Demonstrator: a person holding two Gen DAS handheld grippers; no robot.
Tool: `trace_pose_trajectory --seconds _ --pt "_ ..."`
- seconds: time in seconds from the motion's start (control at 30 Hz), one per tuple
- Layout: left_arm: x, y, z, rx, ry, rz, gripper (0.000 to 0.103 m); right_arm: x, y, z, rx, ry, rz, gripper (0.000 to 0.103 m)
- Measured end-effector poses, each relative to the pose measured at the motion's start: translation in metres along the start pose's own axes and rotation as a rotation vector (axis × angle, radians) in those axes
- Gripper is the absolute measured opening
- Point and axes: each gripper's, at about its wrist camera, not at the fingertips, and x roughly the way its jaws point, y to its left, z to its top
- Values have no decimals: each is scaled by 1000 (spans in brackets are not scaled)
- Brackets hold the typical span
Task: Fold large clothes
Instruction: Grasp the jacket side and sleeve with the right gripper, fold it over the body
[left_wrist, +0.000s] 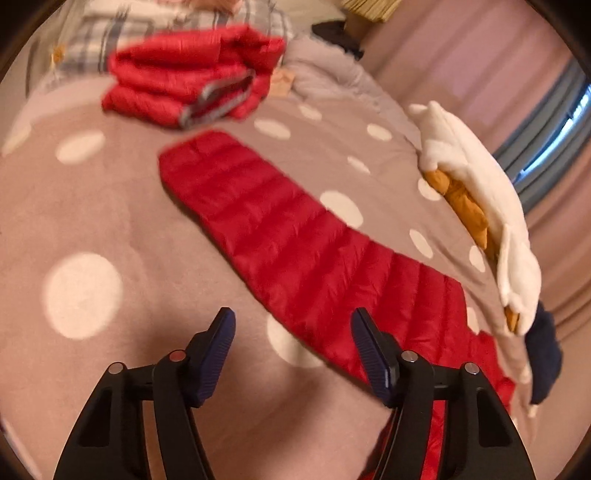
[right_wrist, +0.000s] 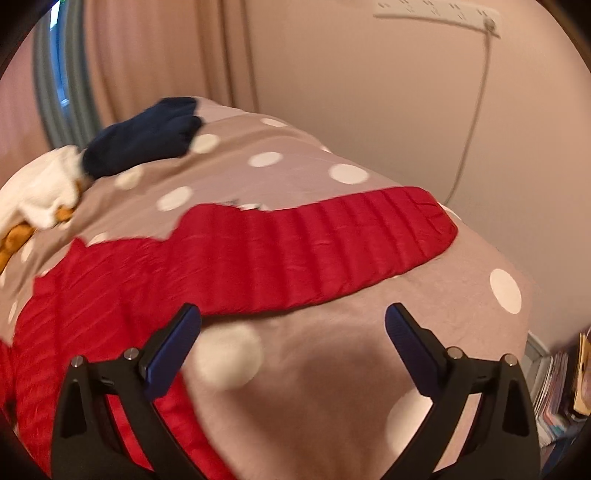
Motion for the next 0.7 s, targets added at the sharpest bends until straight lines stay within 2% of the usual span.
trace_pose_trajectory --seconds 0.07,0.17,0.23,0.33,0.43,0.6,0.63,0.67,0.7 --pt "18 10 1 -79 54 -96 65 18 -17 5 68 24 -10 97" --pt "47 15 4 -135 133 -84 65 42 -42 7 189 66 22 91" --pt "49 7 4 -84 100 -77 65 59 -51 7 247 94 49 90" --pt "51 3 5 -32 102 -82 65 77 -59 2 291 125 62 84" --pt "51 13 8 -73 109 -144 67 89 -72 -10 416 145 92 86" --pt "53 34 11 -212 107 -252 67 93 -84 -14 518 64 187 86" --pt "53 34 11 -215 108 -249 66 94 -86 -17 530 43 200 85" --pt "52 32 10 -202 105 -236 61 93 -87 -19 535 19 207 83" --pt "52 29 8 -188 97 -216 57 92 -88 -22 535 -6 210 74"
